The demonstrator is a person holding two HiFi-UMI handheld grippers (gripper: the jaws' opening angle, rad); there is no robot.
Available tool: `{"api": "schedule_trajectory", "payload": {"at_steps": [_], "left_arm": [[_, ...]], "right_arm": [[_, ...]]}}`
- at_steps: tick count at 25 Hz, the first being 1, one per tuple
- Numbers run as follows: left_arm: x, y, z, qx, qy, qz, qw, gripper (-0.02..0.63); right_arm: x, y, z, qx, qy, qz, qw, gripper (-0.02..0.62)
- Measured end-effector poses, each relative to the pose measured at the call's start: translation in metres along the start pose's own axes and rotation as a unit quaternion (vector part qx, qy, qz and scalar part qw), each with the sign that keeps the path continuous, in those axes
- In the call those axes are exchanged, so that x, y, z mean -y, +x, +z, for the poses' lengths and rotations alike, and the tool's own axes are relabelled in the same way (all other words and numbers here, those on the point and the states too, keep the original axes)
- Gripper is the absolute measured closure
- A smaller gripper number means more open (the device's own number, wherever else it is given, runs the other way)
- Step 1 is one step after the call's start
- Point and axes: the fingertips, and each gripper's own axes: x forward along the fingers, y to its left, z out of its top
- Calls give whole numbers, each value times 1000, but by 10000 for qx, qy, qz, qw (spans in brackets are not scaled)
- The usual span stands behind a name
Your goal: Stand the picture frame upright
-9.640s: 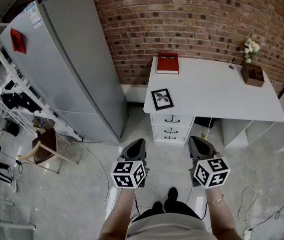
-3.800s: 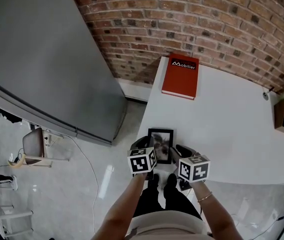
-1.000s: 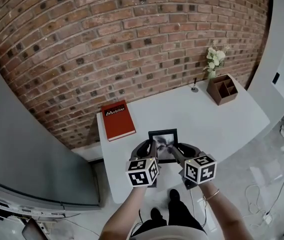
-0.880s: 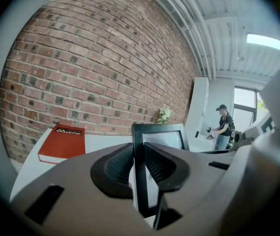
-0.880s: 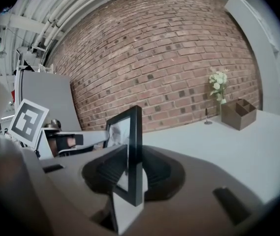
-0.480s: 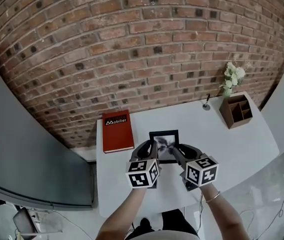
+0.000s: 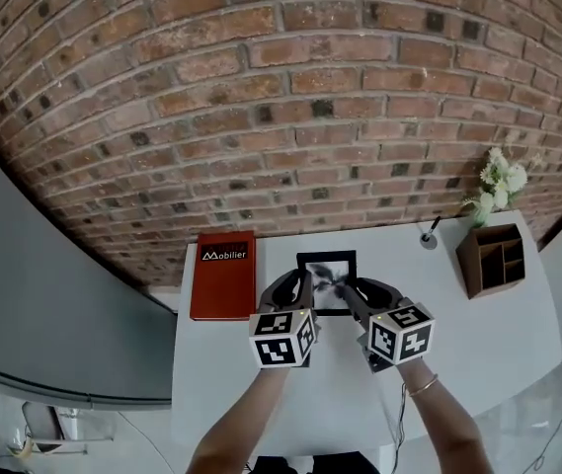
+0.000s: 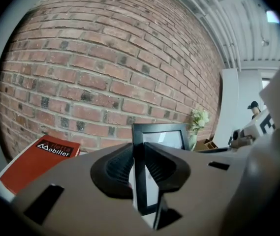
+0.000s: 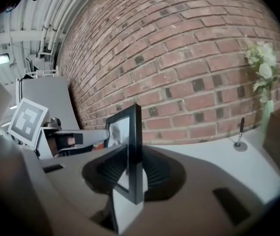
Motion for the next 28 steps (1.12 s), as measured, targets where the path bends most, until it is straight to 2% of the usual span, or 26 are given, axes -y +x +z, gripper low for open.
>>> {"api": "schedule_trajectory", "payload": {"at_steps": [7,15,28], "left_arm": [[-13,54,8,-62,123,231,9996,545],[-33,106,10,-73,84,320,9994,545],[-51,156,0,-98,95,371,9992,545]], "right_arm": [[40,47,11,-86,98,146,9998,497],[74,94,19,-150,72,191,9997,497],[109,139,12,-195,196,157,9995,497]]}}
